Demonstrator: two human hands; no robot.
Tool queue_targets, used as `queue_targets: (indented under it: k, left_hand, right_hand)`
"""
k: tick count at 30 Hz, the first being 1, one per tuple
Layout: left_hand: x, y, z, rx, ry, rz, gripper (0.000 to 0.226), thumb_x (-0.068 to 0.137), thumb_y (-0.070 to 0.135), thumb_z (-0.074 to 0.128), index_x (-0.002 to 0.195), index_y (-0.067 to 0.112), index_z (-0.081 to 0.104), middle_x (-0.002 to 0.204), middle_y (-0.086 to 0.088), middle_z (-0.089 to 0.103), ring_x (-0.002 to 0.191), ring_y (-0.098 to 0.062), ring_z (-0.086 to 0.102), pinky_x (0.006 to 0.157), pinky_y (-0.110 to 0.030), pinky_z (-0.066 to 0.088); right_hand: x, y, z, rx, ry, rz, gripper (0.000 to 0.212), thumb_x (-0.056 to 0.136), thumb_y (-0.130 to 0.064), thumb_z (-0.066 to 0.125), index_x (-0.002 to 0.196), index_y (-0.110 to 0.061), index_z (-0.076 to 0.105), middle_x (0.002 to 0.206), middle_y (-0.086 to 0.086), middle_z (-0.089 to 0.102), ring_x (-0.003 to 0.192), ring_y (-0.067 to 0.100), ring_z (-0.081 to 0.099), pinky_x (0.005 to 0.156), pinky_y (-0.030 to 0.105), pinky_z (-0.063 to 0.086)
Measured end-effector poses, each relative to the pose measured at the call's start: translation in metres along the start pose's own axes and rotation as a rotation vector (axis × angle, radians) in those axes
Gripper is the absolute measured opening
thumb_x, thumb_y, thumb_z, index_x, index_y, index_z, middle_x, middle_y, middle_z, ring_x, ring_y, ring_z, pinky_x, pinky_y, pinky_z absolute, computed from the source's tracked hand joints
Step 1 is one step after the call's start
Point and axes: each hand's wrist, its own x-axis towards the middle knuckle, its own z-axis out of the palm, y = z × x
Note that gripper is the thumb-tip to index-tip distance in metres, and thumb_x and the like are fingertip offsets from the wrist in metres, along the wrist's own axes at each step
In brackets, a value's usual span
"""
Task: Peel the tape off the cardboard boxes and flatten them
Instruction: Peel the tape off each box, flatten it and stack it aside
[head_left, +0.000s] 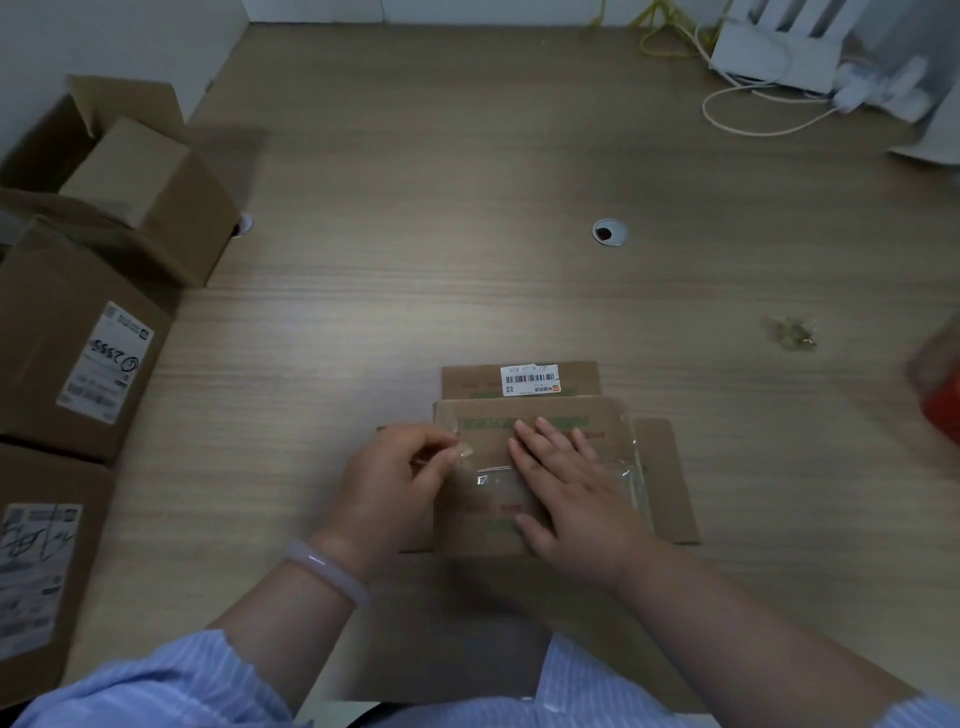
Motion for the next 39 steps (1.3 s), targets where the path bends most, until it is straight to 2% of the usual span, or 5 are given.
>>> queue_targets:
  k: [4, 12, 17, 28, 39]
  left_hand:
    - [0.009, -0.006, 0.015, 0.384, -0.126, 0.289, 0.019, 0.076, 0.029, 0.065, 0.086, 0.015, 0.074, 0.086, -0.001, 0.063, 0.079, -0.017, 0.057, 0.075, -0.025, 0.048]
    - [0.005, 0.02, 0.019, 0.839, -0.124, 0.212, 0.034, 0.078, 0.047, 0.041, 0.089, 0.032, 0.069, 0.086, 0.006, 0.059, 0.086, -0.024, 0.053, 0.072, -0.035, 0.037]
    - [0.002, 0.042, 0.043, 0.862, -0.2, 0.34, 0.044, 0.076, 0.062, 0.048, 0.106, 0.036, 0.065, 0.117, 0.002, 0.055, 0.116, -0.025, 0.042, 0.102, -0.041, 0.026]
    - [-0.005, 0.03, 0.077, 0.815, -0.33, 0.315, 0.072, 0.076, 0.072, 0.033, 0.137, 0.036, 0.047, 0.148, -0.005, 0.041, 0.135, -0.027, 0.039, 0.111, -0.039, 0.016]
    - [-0.005, 0.034, 0.076, 0.744, -0.345, 0.292, 0.083, 0.069, 0.076, 0.023, 0.142, 0.039, 0.038, 0.156, -0.001, 0.026, 0.143, -0.024, 0.022, 0.115, -0.041, 0.015]
  right_hand:
    - [-0.002, 0.001, -0.005, -0.014, 0.056, 0.059, 0.075, 0.073, -0.057, 0.051, 0.134, -0.012, 0.052, 0.144, 0.008, 0.045, 0.136, 0.023, 0.036, 0.113, 0.039, 0.016]
    - [-0.072, 0.032, -0.018, 0.397, 0.218, 0.666, 0.066, 0.087, -0.03, 0.065, 0.145, -0.016, 0.036, 0.147, 0.006, 0.038, 0.136, 0.02, 0.033, 0.114, 0.028, 0.024]
    - [-0.078, 0.04, -0.021, 0.772, 0.155, 0.805, 0.032, 0.087, -0.02, 0.068, 0.118, -0.013, 0.066, 0.1, -0.009, 0.065, 0.098, 0.007, 0.062, 0.071, -0.005, 0.036]
    - [-0.109, 0.047, -0.012, 0.921, 0.091, 0.947, 0.008, 0.081, -0.017, 0.072, 0.082, -0.026, 0.072, 0.077, -0.003, 0.074, 0.08, 0.011, 0.07, 0.084, 0.038, 0.056]
    - [-0.095, 0.043, -0.031, 1.319, 0.166, 1.077, 0.01, 0.086, -0.004, 0.065, 0.076, -0.004, 0.064, 0.061, 0.008, 0.064, 0.052, 0.011, 0.061, 0.056, 0.027, 0.056]
